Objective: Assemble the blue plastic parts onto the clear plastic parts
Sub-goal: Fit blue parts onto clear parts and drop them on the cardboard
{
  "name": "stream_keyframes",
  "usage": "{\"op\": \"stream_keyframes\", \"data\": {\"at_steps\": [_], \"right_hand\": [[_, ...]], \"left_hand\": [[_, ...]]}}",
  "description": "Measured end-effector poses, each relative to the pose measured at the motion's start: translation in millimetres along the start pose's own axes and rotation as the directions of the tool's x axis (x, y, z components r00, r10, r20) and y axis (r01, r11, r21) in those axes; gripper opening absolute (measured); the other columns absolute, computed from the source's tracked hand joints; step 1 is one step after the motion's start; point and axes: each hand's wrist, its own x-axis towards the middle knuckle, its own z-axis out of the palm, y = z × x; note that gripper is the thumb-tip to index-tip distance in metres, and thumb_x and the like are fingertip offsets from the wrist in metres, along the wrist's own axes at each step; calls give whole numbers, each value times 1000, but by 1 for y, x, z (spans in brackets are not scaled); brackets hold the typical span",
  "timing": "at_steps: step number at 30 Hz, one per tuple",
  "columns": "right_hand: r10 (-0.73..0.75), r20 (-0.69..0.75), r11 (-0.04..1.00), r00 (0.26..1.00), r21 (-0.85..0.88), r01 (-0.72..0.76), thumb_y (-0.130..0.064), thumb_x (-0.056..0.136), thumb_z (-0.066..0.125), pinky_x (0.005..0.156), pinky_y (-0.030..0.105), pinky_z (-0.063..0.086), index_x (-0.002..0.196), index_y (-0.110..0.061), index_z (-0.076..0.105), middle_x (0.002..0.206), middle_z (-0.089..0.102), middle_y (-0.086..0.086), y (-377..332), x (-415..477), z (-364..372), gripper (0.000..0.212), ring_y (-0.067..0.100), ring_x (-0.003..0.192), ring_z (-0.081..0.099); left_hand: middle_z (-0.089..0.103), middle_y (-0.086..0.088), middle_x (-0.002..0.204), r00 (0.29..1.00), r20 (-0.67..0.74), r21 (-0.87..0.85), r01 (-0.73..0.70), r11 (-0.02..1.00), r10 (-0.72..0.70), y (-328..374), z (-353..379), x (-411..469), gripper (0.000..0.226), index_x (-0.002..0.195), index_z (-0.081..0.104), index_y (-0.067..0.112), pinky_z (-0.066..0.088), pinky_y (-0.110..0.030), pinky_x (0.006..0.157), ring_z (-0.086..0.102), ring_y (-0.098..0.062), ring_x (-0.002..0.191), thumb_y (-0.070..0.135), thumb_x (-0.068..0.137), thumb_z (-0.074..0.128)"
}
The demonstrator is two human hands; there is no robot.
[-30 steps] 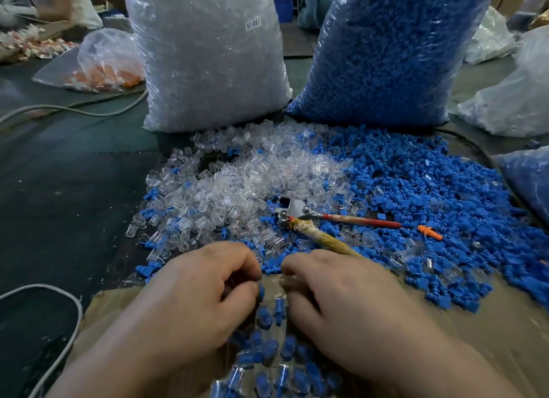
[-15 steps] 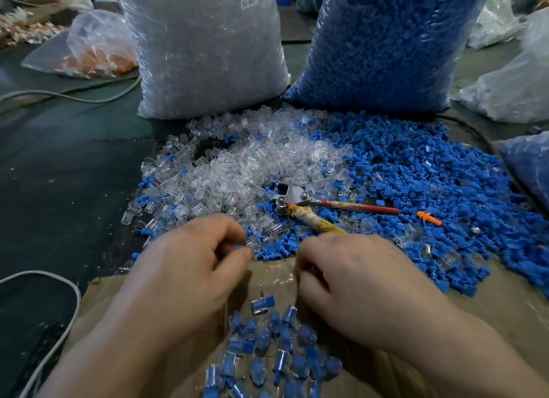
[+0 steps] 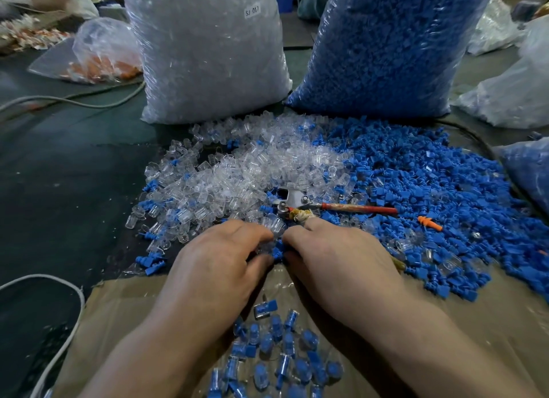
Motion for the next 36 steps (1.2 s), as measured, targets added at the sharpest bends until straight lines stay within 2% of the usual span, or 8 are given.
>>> {"op": "stream_keyframes", "data": {"at_steps": [8, 12, 16, 20, 24, 31, 34, 36], "right_hand": [[7, -62, 999, 998, 33, -5, -36, 99, 43, 66, 39, 51, 101, -32, 50, 95, 53, -9, 3, -1, 3, 8, 20, 79, 58], [-74, -81, 996, 994, 50, 78, -55, 94, 39, 55, 32, 40, 110, -35, 51, 91, 48, -10, -2, -3, 1, 28, 14, 70, 46], [-102, -12, 995, 995, -22, 102, -54, 97, 38, 56, 31, 31, 111, -34, 57, 92, 42, -6, -6, -2, 4, 31, 17, 75, 46], [-71, -15, 997, 997, -7, 71, -48, 98, 42, 56, 31, 29, 106, -30, 59, 90, 42, -6, -4, -2, 3, 26, 17, 74, 40], [-59, -8, 998, 998, 20, 60, -44, 99, 39, 61, 32, 33, 103, -30, 54, 85, 41, -7, -4, -6, 0, 21, 17, 76, 36], [10, -94, 982, 995, 187, 8, -37, 92, 42, 68, 31, 46, 92, -31, 49, 86, 52, -13, -2, -10, -4, 8, 9, 76, 50], [189, -94, 864, 977, 488, -120, -34, 93, 50, 55, 18, 42, 102, -37, 57, 77, 62, -16, 2, -11, -4, 12, 0, 63, 54], [287, 32, 563, 957, 803, -196, -25, 95, 54, 46, 21, 38, 103, -40, 63, 61, 60, -9, 4, -11, -8, 19, 4, 48, 47]], "left_hand": [[62, 27, 94, 984, -156, -202, 50, 978, -82, -9, 7, 1, 25, 110, 68, 45, 43, -8, 74, 55, 14, 97, 46, 86, 60], [72, 20, 97, 932, -167, -629, 150, 763, -320, -12, 14, -1, 27, 103, 72, 47, 61, -34, 76, 71, -5, 88, 26, 86, 75], [75, 12, 90, 924, -178, -714, 116, 690, -339, -9, 10, -1, 36, 97, 66, 51, 54, -14, 56, 73, -7, 73, 19, 84, 78], [76, -4, 85, 921, -67, -844, 152, 515, -383, -10, 2, -1, 19, 85, 70, 38, 54, -20, 52, 73, -15, 67, 36, 67, 77], [77, -12, 93, 920, 75, -943, 191, 272, -384, -11, -3, -1, 17, 83, 76, 26, 56, -22, 57, 71, -16, 70, 18, 68, 73], [74, -7, 77, 909, 221, -951, 281, 128, -353, -5, -4, -2, 28, 89, 79, 17, 58, -25, 53, 70, -15, 64, 6, 64, 72], [75, -9, 82, 909, 249, -947, 301, 113, -334, -5, -2, -2, 27, 94, 79, 17, 58, -26, 56, 71, -18, 67, 6, 71, 73], [74, -12, 84, 909, 253, -946, 305, 114, -331, -5, -1, -2, 22, 96, 79, 19, 58, -31, 57, 70, -19, 66, 14, 75, 73]]}}
